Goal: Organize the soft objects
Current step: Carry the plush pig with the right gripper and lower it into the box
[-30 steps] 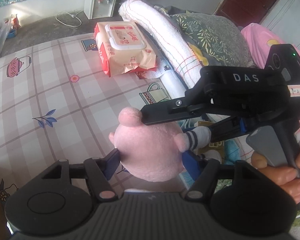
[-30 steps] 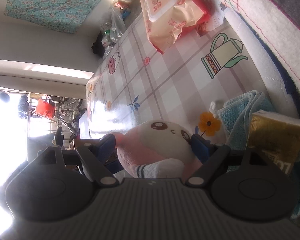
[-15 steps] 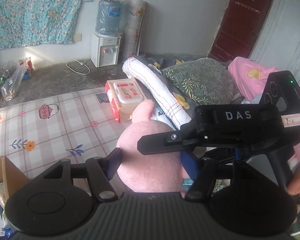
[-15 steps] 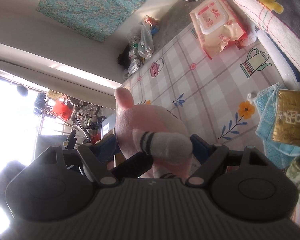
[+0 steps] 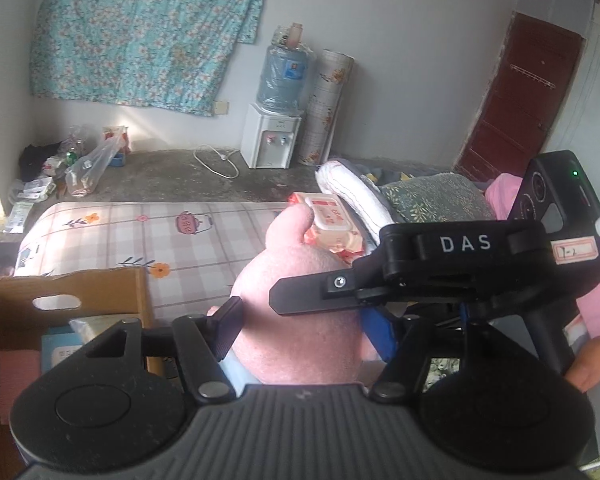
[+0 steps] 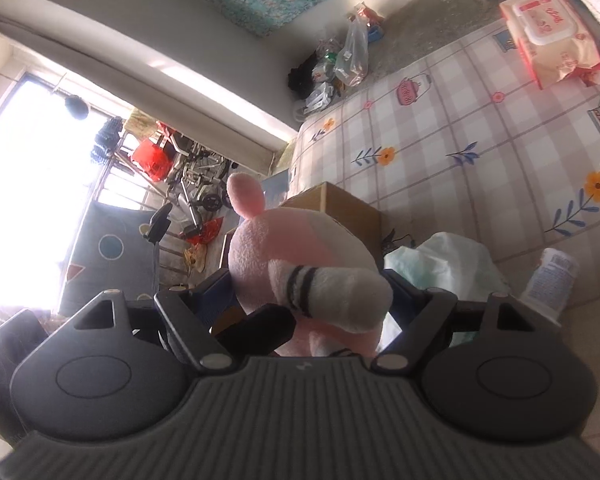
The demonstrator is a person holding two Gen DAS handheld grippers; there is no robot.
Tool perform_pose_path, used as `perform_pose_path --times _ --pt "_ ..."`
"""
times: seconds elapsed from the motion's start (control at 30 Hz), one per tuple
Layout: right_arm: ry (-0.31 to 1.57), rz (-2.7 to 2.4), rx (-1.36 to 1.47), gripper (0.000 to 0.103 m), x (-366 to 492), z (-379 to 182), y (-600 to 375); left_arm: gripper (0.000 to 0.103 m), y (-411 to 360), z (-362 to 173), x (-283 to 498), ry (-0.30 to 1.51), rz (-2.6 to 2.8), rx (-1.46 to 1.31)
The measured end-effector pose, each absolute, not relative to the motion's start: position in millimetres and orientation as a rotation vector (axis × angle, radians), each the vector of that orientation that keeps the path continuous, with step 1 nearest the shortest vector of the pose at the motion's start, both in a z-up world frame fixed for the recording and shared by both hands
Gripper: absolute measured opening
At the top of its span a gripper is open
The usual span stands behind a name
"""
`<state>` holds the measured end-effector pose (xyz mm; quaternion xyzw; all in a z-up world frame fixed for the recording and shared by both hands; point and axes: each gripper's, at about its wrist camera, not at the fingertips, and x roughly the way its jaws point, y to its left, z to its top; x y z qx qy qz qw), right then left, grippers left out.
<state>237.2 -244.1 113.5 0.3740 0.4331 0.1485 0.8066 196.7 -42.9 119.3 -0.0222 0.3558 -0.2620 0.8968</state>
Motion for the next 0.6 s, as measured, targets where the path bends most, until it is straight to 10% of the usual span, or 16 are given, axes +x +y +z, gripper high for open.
perform_pose_path --times 0.6 --pt "1.266 0.427 0.488 0.08 351 39 -14 0.064 156 32 232 0.86 -0.206 -0.339"
